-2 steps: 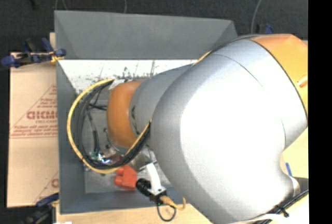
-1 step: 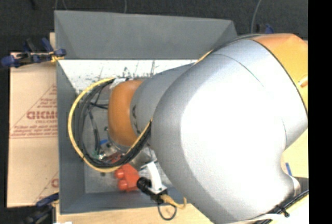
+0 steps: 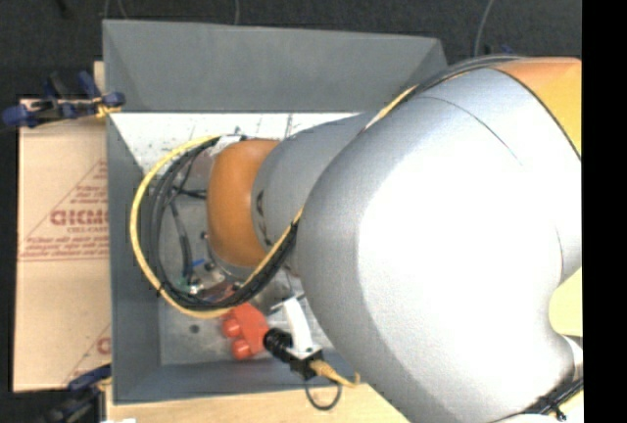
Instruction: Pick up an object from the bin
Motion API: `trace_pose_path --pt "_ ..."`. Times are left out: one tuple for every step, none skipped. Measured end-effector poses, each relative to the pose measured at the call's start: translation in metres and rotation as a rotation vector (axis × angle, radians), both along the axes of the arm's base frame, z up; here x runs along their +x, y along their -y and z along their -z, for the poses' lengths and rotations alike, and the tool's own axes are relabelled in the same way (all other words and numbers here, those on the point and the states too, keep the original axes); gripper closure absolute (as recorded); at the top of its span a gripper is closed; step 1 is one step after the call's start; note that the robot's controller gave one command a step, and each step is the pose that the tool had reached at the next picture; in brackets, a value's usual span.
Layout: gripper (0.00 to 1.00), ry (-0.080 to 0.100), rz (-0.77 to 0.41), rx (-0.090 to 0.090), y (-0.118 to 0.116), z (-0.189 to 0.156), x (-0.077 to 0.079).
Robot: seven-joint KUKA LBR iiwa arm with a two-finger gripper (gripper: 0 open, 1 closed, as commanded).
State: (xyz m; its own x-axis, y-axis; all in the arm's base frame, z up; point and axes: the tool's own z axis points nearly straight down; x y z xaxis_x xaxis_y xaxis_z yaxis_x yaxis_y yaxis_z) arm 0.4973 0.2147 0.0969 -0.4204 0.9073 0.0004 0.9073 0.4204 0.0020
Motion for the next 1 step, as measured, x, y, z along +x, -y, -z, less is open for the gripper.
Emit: trace_pose_path --pt "1.0 0.004 -0.005 0.001 0.0007 -0.0679 0.0018"
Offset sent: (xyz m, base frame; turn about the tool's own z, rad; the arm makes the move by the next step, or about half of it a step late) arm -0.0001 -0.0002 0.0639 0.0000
